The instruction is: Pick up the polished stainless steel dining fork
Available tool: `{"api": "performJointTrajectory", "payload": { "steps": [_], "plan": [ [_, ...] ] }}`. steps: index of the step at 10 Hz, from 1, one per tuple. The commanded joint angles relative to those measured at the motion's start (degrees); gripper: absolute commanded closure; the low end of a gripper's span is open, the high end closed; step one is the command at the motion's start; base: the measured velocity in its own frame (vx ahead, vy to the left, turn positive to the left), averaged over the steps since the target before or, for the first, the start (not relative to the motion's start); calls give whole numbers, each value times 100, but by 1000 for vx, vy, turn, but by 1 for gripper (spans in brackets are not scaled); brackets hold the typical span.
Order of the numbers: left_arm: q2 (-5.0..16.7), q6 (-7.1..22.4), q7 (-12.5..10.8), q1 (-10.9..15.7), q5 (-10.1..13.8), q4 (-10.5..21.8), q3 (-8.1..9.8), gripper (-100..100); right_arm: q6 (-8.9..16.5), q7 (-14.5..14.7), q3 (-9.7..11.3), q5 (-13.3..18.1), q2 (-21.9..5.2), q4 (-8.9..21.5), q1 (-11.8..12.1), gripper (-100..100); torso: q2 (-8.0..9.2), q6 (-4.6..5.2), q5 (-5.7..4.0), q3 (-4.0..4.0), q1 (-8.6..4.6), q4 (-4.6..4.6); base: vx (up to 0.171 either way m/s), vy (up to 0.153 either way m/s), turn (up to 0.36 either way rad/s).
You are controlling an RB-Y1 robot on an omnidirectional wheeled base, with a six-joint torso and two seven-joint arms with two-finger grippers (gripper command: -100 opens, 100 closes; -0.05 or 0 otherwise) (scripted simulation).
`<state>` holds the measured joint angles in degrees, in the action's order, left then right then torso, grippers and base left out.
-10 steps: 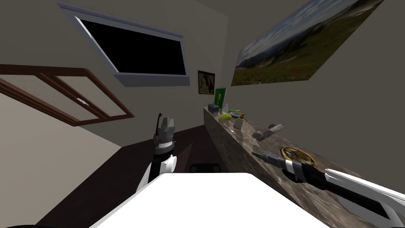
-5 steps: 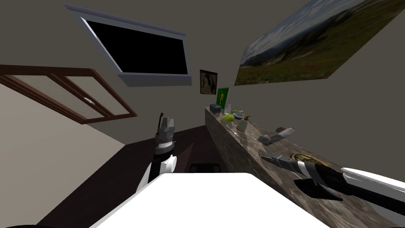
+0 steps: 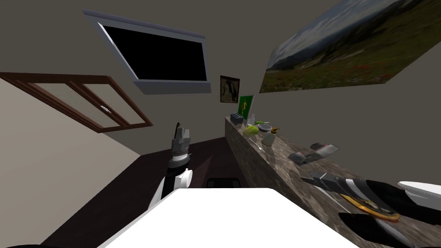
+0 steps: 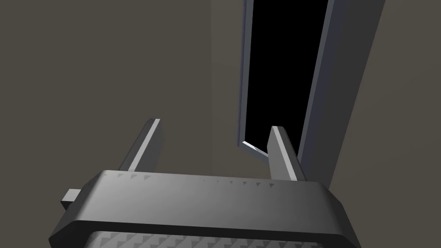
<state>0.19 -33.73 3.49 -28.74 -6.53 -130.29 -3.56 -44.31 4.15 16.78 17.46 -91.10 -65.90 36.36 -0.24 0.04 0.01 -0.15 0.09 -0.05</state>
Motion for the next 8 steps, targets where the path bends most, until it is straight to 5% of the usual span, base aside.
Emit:
{"api": "performJointTrajectory", "payload": {
  "steps": [1, 8],
  "plan": [
    [0, 0, 0, 0, 0, 0, 0, 0, -50, 12, 231, 218, -154, 286, 37, -100, 0, 0, 0, 0, 0, 0, 67, 17, 75],
    [0, 0, 0, 1, 0, 0, 0, 0, -163, -81, 948, 646, -505, 726, 434, -100, 29, 3, 1, 17, 7, 7, 19, 18, 32]
  ]
}}
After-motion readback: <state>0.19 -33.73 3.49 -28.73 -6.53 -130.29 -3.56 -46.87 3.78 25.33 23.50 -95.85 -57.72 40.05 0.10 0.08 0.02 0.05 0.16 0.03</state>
